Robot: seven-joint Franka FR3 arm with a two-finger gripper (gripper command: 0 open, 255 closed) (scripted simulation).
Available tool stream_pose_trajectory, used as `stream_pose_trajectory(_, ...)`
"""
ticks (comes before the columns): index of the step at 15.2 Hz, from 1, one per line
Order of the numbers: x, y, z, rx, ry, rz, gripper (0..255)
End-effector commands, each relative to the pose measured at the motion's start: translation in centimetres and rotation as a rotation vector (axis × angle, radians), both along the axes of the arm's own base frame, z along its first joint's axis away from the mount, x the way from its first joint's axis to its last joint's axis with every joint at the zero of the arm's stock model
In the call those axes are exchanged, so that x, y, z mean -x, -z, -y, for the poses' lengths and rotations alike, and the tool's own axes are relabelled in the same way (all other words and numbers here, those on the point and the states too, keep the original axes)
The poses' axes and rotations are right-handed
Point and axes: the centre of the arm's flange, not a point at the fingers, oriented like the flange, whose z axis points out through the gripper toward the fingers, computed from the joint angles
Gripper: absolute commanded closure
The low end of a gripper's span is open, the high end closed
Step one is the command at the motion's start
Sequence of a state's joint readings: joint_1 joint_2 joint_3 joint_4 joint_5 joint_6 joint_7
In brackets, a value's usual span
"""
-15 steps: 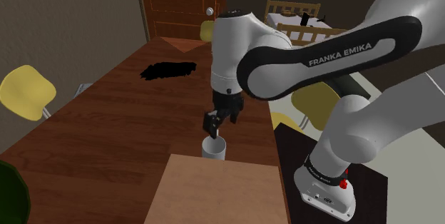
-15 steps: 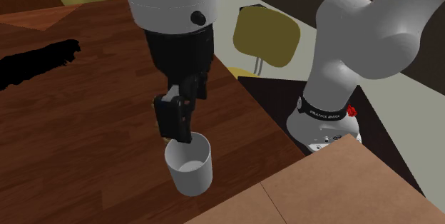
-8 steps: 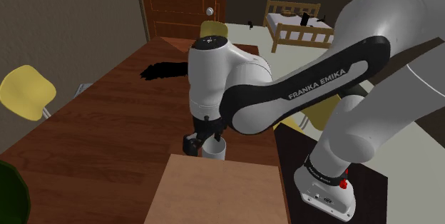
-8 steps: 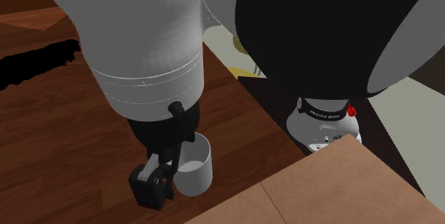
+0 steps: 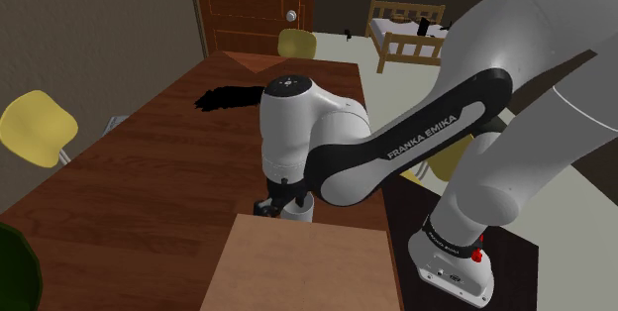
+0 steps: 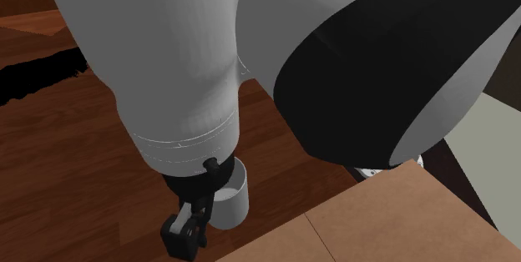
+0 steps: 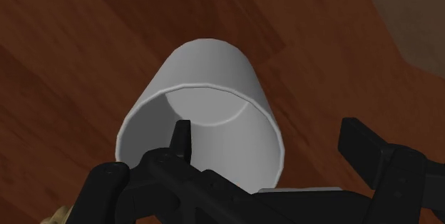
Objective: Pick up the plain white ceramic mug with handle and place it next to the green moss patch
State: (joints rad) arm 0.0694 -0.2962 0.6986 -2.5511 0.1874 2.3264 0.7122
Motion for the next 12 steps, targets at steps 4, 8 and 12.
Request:
stream_pose_trajectory(4,0.03,0.16,-0.01,0.0,0.0,0.0,0)
stream_pose_trajectory(8,0.03,0.16,-0.01,0.0,0.0,0.0,255)
stream_pose_trajectory(12,0.03,0.16,-0.01,0.0,0.0,0.0,255)
